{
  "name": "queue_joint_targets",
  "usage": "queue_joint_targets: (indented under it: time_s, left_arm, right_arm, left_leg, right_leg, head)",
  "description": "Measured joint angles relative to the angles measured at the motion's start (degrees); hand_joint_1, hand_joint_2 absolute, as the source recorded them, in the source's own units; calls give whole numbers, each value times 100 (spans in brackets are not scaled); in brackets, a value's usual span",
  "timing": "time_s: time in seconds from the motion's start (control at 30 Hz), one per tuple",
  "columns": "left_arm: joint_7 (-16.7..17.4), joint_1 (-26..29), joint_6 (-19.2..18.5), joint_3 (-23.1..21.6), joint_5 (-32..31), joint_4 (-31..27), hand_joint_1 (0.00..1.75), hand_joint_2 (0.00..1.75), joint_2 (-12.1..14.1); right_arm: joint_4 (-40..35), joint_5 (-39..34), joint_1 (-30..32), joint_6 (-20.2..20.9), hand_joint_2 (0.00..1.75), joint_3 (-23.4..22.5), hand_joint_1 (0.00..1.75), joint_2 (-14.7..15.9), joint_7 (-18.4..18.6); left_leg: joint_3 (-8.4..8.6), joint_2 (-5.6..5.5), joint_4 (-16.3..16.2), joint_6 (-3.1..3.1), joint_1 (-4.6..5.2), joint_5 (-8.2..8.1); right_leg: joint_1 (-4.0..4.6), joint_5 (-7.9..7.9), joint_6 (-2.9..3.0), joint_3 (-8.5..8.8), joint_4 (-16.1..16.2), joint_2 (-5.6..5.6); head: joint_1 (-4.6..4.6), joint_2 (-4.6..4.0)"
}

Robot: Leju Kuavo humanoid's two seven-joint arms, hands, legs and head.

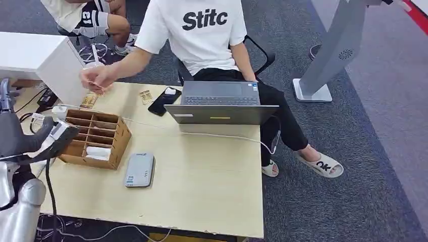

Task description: Pass the card to the sensor for recognition and then transmit it.

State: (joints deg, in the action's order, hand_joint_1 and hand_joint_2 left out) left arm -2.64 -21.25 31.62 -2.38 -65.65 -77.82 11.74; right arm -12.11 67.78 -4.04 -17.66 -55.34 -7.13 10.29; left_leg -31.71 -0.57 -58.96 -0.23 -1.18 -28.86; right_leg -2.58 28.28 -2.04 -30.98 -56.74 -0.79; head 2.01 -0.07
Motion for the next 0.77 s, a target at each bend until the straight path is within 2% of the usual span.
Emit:
queue_joint_targets:
  time_s: [0.1,0.2,0.23,0.33,0.4,0.47,0.5,0.53,0.63,0.77]
  left_arm:
    - [-494,715,238,74,805,-678,0,175,-111]
    - [-1029,1594,578,225,1340,-1314,0,175,-246]
    - [-1312,1934,706,320,1520,-1575,0,175,-323]
    - [-2304,2963,790,803,2338,-2210,0,175,-792]
    - [-2858,3457,627,1229,3214,-2505,0,175,-1150]
    - [-3333,3786,-173,2014,4155,-2685,0,175,-1659]
    - [-3439,3826,-497,2447,4444,-2690,0,175,-1894]
    - [-3535,3862,-640,2952,4671,-2685,0,175,-2132]
    - [-3574,3929,-408,3920,4918,-2516,0,175,-2540]
    - [-3712,3886,-218,4659,4961,-2019,0,175,-2872]
  right_arm:
    - [0,-30,4,-15,175,-55,0,-11,24]
    - [0,-98,10,-66,175,-127,0,-31,-42]
    - [0,-131,11,-100,175,-151,0,-39,-61]
    - [0,-186,23,-186,175,-252,0,-72,-81]
    - [0,-208,38,-229,175,-297,0,-94,-68]
    - [0,-223,58,-297,175,-363,0,-114,-63]
    - [0,-223,65,-321,175,-396,0,-129,-63]
    - [0,-216,71,-334,175,-420,0,-142,-63]
    - [0,-190,87,-372,175,-459,0,-173,-81]
    - [0,-175,74,-396,175,-520,0,-216,-107]
  left_leg:
    - [-1,5,1,-2,0,-7]
    - [-1,13,2,-4,0,-12]
    - [-3,22,3,-3,0,-16]
    - [-4,22,3,4,0,-25]
    - [-4,18,3,7,1,-28]
    - [-1,19,3,6,0,-30]
    - [-4,16,3,6,-1,-30]
    - [-2,17,3,6,-2,-30]
    - [5,15,3,6,-1,-29]
    - [7,6,3,6,-2,-28]
  right_leg:
    - [0,2,-1,-3,1,-5]
    - [0,6,-1,-4,2,-12]
    - [0,8,-1,-3,2,-16]
    - [0,16,-8,-4,9,-15]
    - [-1,20,-15,1,11,-11]
    - [-1,20,-15,1,13,-11]
    - [0,20,-15,2,13,-6]
    - [2,20,-15,3,13,-6]
    - [0,20,-15,4,13,-4]
    - [2,20,-15,12,13,6]
  head:
    - [0,0]
    - [-2,0]
    - [0,0]
    - [0,0]
    - [17,0]
    - [11,0]
    - [13,0]
    - [13,0]
    - [-4,0]
    - [-2,0]
